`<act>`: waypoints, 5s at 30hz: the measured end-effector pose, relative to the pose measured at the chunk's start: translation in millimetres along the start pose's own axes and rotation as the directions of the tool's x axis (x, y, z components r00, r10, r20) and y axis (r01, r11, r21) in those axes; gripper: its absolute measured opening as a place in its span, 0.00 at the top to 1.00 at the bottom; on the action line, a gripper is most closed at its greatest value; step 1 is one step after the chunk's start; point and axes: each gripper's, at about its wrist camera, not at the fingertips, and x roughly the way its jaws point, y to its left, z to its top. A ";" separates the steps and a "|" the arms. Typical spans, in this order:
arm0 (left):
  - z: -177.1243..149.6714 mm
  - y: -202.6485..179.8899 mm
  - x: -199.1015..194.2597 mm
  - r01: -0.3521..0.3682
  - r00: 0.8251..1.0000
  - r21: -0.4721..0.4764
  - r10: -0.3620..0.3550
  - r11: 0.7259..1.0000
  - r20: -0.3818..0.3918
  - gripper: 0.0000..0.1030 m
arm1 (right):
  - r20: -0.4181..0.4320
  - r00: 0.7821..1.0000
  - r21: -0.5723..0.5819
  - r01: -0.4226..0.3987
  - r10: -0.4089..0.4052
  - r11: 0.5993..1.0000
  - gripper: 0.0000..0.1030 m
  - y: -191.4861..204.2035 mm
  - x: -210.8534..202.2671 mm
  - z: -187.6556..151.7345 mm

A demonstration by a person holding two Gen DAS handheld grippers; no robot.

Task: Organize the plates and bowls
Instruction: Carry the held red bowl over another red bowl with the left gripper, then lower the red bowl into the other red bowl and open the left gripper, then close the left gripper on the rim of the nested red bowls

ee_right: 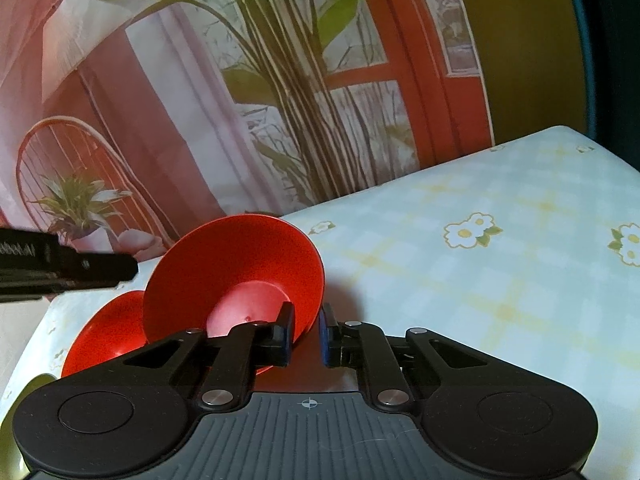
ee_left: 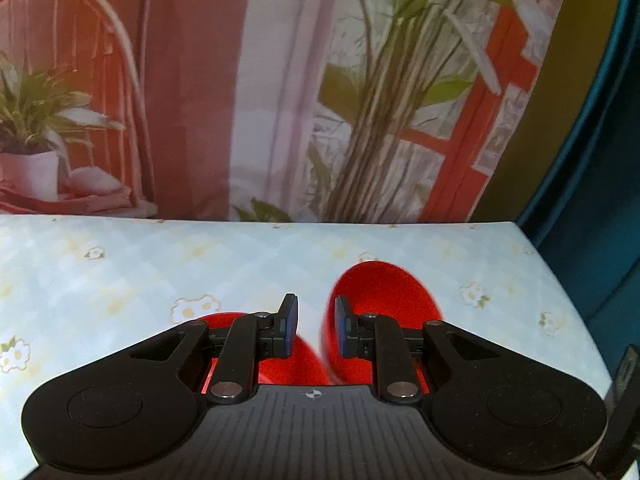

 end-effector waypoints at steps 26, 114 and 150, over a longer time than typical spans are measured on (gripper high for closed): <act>-12.1 -18.2 4.0 0.049 0.998 0.101 -0.045 0.994 -0.045 0.80 | 0.053 0.999 -0.005 0.008 -0.008 1.000 0.88 6.7 -26.6 19.4; -34.5 100.1 -34.7 0.036 0.997 -0.092 -0.042 0.995 -0.061 0.80 | -0.065 0.998 -0.306 -0.001 -0.020 0.952 0.84 142.2 -9.6 0.0; -33.7 103.2 -31.7 -0.002 0.998 -0.101 -0.006 0.995 -0.070 0.79 | -0.054 0.998 -0.277 0.019 -0.036 0.961 0.79 130.2 -10.3 1.5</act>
